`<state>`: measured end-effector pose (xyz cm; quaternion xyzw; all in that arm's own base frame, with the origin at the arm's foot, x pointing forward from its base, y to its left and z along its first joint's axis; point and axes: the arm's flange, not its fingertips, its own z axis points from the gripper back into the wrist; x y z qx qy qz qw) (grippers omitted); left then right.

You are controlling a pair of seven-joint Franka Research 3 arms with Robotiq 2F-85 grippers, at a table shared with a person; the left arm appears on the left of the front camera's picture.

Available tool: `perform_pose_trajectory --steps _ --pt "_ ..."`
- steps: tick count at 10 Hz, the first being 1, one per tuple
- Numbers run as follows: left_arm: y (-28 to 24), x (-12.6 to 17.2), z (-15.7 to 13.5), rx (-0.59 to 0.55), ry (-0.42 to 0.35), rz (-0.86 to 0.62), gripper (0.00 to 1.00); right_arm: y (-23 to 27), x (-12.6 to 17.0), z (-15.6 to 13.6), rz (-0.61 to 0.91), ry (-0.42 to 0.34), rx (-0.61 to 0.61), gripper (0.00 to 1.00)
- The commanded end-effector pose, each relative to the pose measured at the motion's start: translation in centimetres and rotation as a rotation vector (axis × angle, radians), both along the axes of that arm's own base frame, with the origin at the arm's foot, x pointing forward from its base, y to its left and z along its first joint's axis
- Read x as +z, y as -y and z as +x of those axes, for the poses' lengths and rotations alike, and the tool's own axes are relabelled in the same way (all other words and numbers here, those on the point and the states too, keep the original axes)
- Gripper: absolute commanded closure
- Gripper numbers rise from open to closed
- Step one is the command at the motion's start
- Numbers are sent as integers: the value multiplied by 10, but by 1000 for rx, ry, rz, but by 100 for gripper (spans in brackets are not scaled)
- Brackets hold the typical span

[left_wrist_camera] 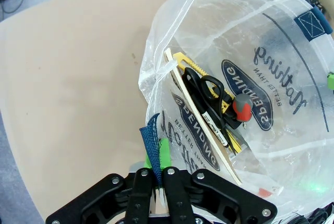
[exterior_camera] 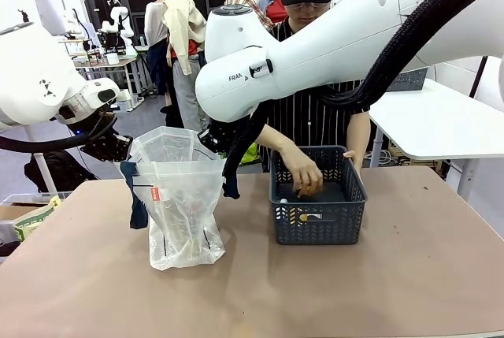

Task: Transfer purchased items from the store into the shopping bag.
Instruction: Move the Reusable shopping bag to the right side of the table.

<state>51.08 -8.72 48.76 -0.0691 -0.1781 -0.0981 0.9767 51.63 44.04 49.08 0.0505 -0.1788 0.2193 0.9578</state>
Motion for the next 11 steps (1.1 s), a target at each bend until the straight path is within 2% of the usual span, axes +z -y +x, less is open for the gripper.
perform_pose_trajectory --steps 1,11 --pt "-2 2 -3 18 3 11 100 0 1 0 2 3 -19 100" --pt "-2 2 -3 18 3 11 100 0 1 0 2 3 -19 100"
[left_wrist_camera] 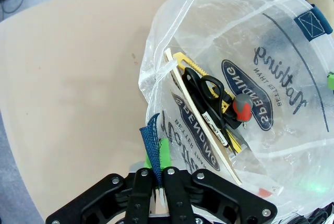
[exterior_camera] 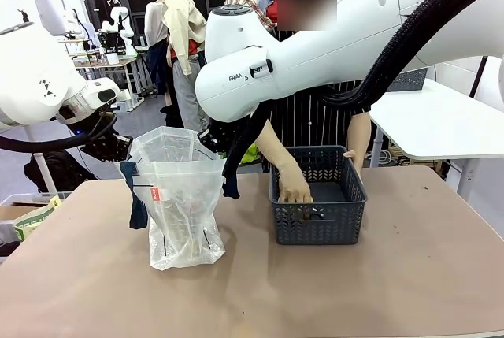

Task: Transfer purchased items from the store into the shopping bag.
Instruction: Move the Reusable shopping bag to the right side of the table.

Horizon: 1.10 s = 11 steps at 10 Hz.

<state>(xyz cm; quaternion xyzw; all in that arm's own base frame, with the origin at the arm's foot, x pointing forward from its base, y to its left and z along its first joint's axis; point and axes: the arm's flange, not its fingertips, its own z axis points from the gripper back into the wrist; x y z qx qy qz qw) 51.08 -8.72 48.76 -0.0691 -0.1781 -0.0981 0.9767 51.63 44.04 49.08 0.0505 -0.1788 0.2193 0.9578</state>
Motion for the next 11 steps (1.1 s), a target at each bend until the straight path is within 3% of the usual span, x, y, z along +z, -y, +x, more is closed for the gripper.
perform_pose_trajectory --steps 1,11 --pt "-2 2 -3 18 3 11 100 0 1 0 2 3 -19 100" --pt "-2 2 -3 18 3 11 100 0 1 0 2 3 -19 100"
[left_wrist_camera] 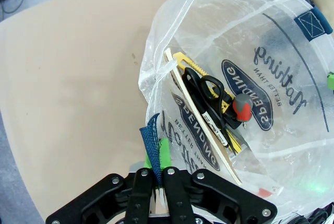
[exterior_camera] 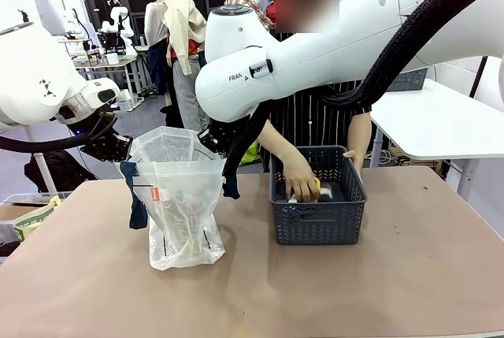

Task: Transfer purchased items from the store into the shopping bag.
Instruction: Move the Reusable shopping bag to the right side of the table.

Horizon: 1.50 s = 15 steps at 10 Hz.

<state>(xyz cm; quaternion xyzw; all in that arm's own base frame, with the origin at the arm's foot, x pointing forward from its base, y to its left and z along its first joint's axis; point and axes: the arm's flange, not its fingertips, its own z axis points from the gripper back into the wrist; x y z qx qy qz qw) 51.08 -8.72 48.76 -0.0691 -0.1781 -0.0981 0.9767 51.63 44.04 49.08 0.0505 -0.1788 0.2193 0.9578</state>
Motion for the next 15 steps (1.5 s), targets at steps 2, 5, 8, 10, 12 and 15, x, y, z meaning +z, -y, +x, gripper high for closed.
perform_pose_trajectory --steps 2,5,8,10,12,15 --pt "-2 2 -3 18 3 11 100 0 1 0 2 3 -19 100" --pt "-2 2 -3 18 3 11 100 0 1 0 2 3 -19 100" --pt "-2 2 -3 18 3 11 100 0 1 0 2 3 -19 100" --pt "-2 2 -3 18 3 11 100 0 1 0 2 3 -19 100" --pt "-2 2 -3 18 3 11 100 0 1 0 2 3 -19 100" --pt "-2 2 -3 18 3 11 100 0 1 0 2 3 -19 100"
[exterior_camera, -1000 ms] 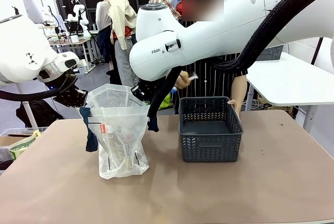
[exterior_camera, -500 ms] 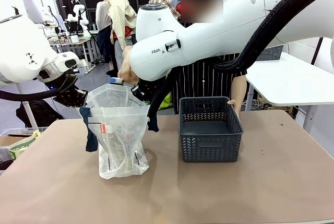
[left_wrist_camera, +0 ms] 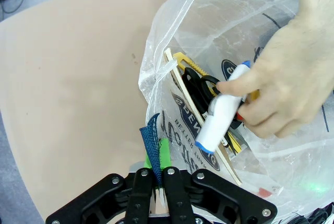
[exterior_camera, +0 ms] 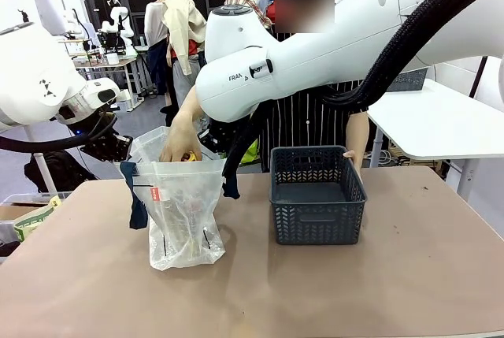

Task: Transfer purchased items from the store into the shopping bag.
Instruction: Move the Reusable shopping bag to the right side of the table.

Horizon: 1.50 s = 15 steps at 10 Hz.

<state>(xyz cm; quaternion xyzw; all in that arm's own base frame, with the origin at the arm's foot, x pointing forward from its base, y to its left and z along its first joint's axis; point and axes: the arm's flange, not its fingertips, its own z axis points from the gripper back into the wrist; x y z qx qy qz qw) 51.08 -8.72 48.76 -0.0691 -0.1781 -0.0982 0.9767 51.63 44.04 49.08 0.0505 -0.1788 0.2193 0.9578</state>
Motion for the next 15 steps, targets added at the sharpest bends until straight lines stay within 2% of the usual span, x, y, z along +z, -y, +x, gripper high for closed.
perform_pose_trajectory --steps 1,7,9,10,13,15 --pt "-2 2 -3 18 3 11 100 0 1 0 2 3 -19 100" --pt "0 0 0 0 0 0 100 0 0 0 0 0 0 100" --pt "14 -1 -3 34 1 -113 100 -7 1 1 36 -6 1 100" --pt "18 -5 -3 21 -17 -124 100 -10 3 -3 45 -21 -5 100" --pt "26 -11 -4 7 -53 -192 100 -20 15 -14 161 20 66 100" --pt "31 -17 -4 2 -70 -269 100 -28 17 -15 191 5 111 100"
